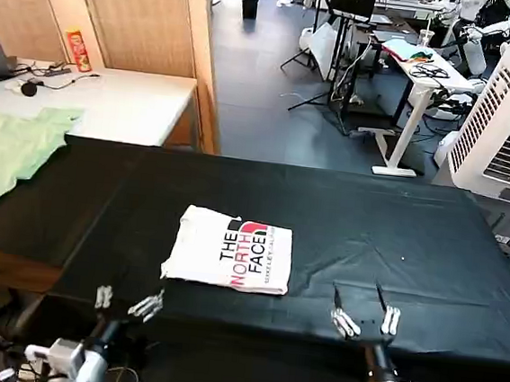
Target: Fold and organize the clothes.
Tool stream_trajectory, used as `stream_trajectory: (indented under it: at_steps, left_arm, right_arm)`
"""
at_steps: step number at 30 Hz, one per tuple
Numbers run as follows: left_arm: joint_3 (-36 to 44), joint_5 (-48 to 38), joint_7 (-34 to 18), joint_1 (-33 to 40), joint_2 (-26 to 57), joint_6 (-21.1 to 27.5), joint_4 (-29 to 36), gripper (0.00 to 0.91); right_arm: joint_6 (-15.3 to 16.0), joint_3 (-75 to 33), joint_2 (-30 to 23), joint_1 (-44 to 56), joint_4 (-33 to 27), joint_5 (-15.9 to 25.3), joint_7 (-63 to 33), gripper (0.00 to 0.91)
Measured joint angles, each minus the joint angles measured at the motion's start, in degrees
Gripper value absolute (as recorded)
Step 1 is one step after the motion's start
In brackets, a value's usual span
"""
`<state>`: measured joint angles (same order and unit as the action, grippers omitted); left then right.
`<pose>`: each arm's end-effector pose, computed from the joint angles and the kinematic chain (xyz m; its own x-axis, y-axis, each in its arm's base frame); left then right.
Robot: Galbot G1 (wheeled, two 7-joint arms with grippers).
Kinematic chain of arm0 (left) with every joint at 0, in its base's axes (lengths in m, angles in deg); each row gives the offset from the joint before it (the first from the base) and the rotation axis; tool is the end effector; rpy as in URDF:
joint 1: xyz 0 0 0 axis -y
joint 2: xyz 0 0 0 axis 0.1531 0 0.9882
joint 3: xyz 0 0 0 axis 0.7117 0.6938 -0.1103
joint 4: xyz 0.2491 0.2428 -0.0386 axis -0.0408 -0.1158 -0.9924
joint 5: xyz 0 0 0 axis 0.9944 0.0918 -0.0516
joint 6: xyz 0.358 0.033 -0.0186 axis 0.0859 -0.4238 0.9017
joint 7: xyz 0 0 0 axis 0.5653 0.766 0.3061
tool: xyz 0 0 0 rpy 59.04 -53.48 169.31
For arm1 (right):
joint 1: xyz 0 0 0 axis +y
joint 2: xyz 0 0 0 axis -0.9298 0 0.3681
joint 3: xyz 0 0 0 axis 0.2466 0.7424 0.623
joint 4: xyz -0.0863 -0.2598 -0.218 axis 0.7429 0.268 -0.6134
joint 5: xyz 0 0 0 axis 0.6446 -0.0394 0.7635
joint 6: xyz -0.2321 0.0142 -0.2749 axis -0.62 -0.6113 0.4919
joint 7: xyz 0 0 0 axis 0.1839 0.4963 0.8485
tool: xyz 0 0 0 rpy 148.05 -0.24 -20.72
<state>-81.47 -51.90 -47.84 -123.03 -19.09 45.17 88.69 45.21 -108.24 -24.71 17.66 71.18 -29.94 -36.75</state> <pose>0.1346 0.0578 -0.2766 -0.9681 0.0909 0.2335 0.0974 0.9951 0.0165 0.1368 -0.0332 -0.3027 -0.9975 -0.0346 0.0619 -0.0427 0.9899 -0.1348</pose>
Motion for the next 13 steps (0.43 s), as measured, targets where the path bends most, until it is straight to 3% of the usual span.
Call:
stream_trajectory:
  at_steps: [6, 13]
  left_arm:
    - [-3.3, -1.8, -0.1, -4.6, 1.1, 3.0, 2.4, 0.878]
    - [-6.2, -4.5, 0.0, -7.2, 1.9, 5.7, 4.3, 0.878]
  right_arm:
    - [3.8, -0.9, -0.6, 9.3, 4.4, -1.9, -3.8, 0.878]
    - [4.1, -1.0, -0.9, 14.6, 6.9, -2.1, -4.1, 0.878]
